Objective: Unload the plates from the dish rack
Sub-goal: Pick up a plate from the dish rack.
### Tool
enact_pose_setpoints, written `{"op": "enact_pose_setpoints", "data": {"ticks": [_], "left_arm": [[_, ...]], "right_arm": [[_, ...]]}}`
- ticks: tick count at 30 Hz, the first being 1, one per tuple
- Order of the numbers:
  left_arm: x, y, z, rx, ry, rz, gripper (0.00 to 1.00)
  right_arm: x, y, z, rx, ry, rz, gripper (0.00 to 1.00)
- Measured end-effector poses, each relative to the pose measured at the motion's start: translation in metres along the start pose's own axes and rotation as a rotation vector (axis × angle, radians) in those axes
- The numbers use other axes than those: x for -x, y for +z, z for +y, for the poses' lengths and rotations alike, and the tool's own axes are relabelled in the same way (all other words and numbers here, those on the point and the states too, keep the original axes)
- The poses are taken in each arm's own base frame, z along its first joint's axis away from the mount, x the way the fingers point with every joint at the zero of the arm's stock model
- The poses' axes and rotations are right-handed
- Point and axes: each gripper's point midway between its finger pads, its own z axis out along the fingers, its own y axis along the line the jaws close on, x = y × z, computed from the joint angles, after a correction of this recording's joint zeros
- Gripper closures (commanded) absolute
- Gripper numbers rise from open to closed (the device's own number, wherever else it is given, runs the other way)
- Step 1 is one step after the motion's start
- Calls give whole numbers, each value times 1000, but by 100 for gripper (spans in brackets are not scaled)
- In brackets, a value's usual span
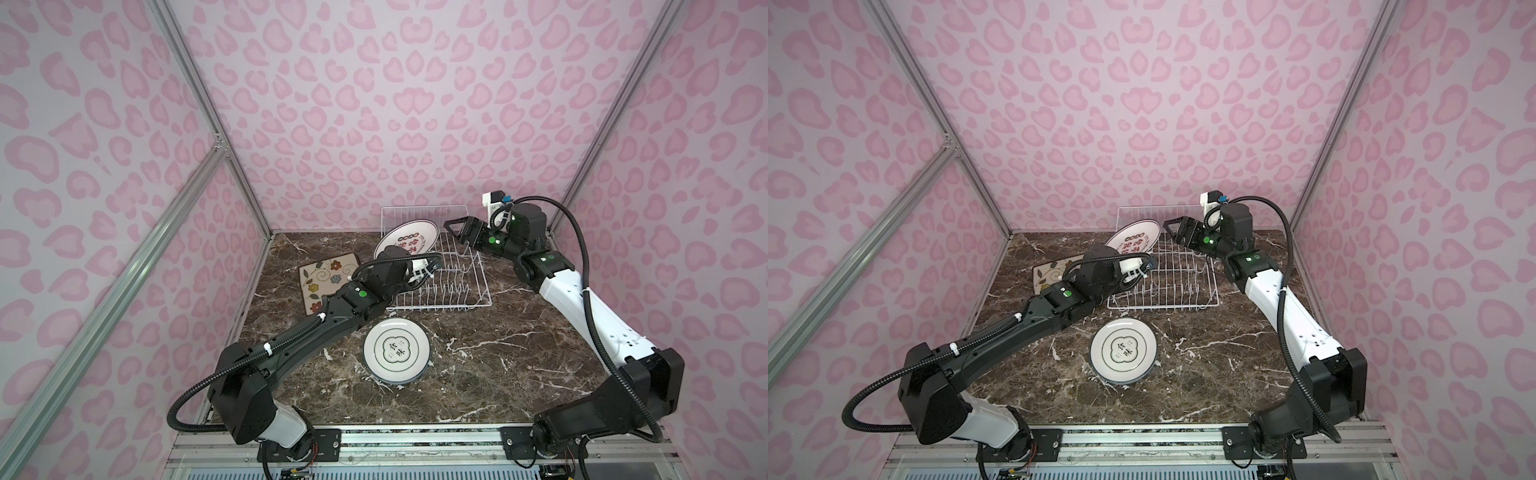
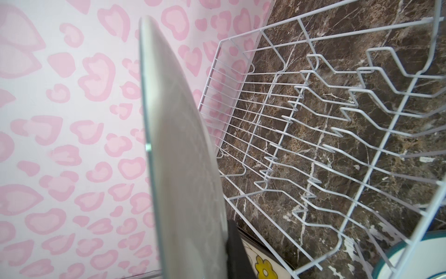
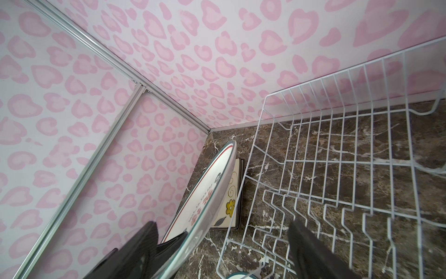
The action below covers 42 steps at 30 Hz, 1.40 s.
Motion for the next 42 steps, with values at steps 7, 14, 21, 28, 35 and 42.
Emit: {"op": "enact_pose_setpoints", "data": {"ticks": [7,14,21,28,35,42], "left_arm": [[13,-1,-12,12,76,-31,97],[18,3,-18,25,123,-33,97],[19,6,-21,49,154,-32,97],[19,9,-19,82,179,-20,97],[16,11,-21,86,199,-7,82],[20,10,-20,85,117,-32,43]], "right_arm": [[-17,20,-6,-3,21,69,28],[-23,29,-7,-11,50,108,42],[-32,34,-12,-35,87,169,59],[-34,34,-19,-66,137,182,80],[-38,36,-27,-91,205,191,100],[-33,34,-21,-41,173,170,100]]}}
